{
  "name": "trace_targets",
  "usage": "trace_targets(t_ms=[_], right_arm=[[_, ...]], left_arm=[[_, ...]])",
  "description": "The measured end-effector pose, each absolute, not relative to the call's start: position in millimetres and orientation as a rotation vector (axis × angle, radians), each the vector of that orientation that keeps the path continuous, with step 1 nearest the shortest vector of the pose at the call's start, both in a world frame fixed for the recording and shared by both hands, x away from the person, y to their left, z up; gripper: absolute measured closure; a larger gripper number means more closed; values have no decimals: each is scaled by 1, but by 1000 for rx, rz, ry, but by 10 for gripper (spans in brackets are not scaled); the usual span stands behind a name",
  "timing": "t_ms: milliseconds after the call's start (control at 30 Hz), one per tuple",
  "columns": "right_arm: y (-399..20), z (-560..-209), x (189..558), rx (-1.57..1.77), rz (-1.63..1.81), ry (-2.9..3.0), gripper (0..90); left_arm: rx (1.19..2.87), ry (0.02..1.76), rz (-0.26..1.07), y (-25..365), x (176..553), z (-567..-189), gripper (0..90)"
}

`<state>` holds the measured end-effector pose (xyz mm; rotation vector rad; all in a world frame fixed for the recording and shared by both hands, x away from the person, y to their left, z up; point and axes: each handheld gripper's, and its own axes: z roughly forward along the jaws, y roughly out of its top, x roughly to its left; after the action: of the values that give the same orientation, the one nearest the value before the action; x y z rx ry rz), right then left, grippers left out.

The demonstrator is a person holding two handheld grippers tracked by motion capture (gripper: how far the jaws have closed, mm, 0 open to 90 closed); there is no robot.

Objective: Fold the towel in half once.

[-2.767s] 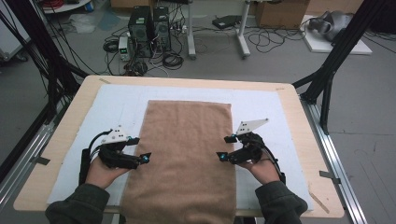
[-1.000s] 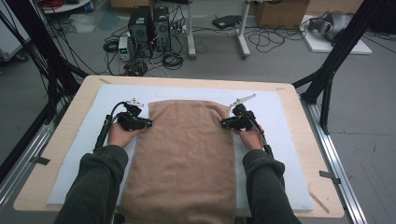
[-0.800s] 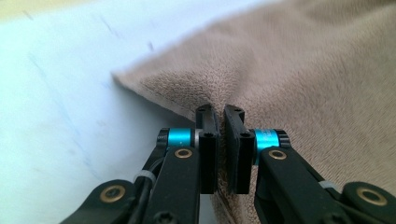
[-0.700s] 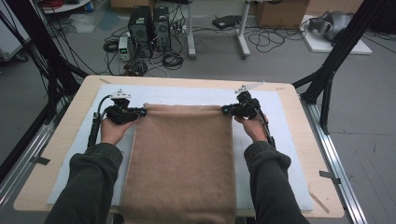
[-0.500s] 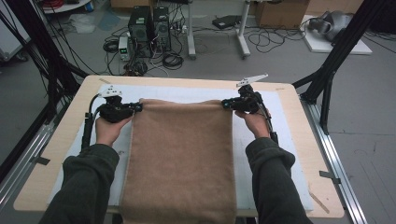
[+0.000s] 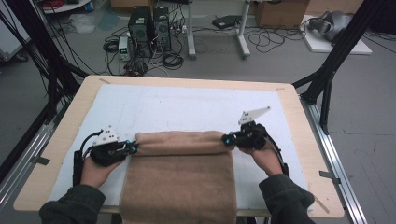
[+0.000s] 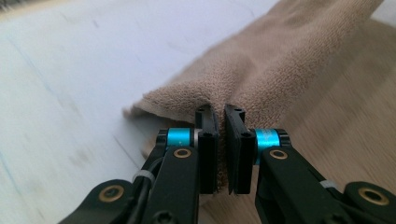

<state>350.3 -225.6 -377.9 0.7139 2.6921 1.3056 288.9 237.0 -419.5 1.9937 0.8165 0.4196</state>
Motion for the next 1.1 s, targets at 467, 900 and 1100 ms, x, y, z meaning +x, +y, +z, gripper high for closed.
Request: trace_targets(t_ms=[467,900,1100], right_arm=[[-237,-420,309,743,1319,2733,746],[-228,-405,355,795,1256,2639,519],[-220,-433,377,914,1177,2702,495]], left_arm=[[2026,816,342,254,265,-421,546],[1979,932,310,231,336,-416,532],[2129,958,226,216,357,-437,640]])
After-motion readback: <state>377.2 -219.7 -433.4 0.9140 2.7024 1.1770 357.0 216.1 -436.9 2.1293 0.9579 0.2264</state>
